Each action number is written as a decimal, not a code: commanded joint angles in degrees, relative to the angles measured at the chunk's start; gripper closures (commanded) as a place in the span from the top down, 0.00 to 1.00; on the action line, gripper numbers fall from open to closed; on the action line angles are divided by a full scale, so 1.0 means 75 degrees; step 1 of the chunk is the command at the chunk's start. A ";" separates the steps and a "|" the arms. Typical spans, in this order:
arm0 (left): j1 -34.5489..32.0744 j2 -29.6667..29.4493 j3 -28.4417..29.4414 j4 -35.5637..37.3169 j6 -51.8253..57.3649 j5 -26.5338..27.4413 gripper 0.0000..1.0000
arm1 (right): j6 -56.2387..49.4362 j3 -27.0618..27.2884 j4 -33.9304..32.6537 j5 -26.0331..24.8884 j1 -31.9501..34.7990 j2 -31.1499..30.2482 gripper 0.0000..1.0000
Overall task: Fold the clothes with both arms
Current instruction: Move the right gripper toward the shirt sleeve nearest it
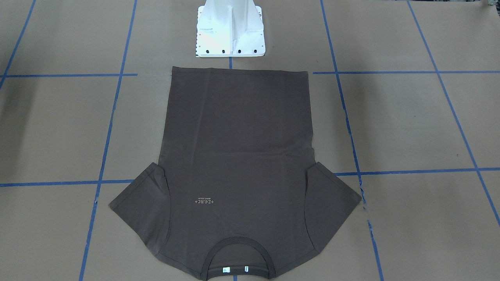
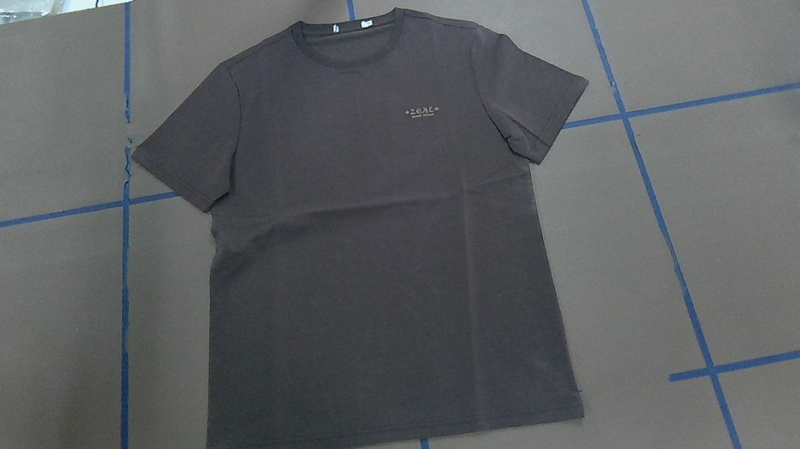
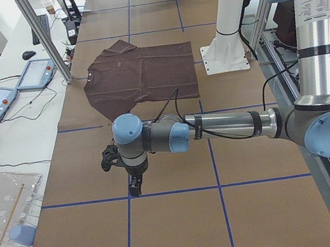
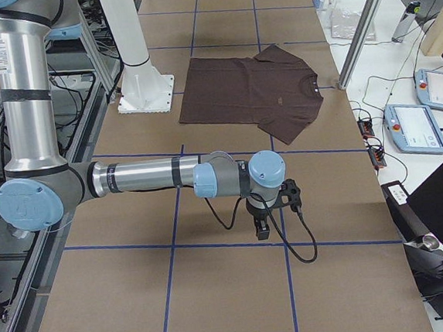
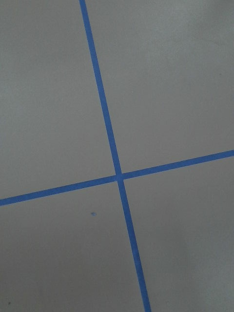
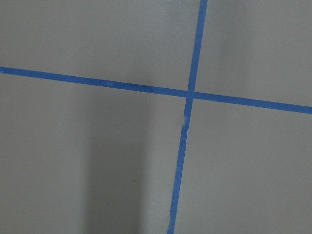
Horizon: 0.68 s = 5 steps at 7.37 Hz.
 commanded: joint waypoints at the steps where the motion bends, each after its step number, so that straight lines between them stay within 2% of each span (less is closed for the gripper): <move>1: 0.0000 0.0000 -0.0004 0.0000 0.0000 0.0000 1.00 | -0.0010 0.0070 0.0006 0.0035 -0.0002 0.0010 1.00; 3: 0.0012 -0.0162 -0.0039 -0.0012 -0.0093 -0.0012 1.00 | 0.0084 0.0024 0.0006 0.0023 -0.0095 0.0358 1.00; 4: 0.0023 -0.0396 -0.0062 -0.0140 -0.0059 -0.0047 1.00 | 0.0084 -0.0069 0.0308 0.0000 -0.0421 0.0616 1.00; 5: 0.0035 -0.0619 0.0019 -0.0442 -0.0047 -0.0047 1.00 | 0.0072 -0.0221 0.0937 -0.0151 -0.1120 0.1118 1.00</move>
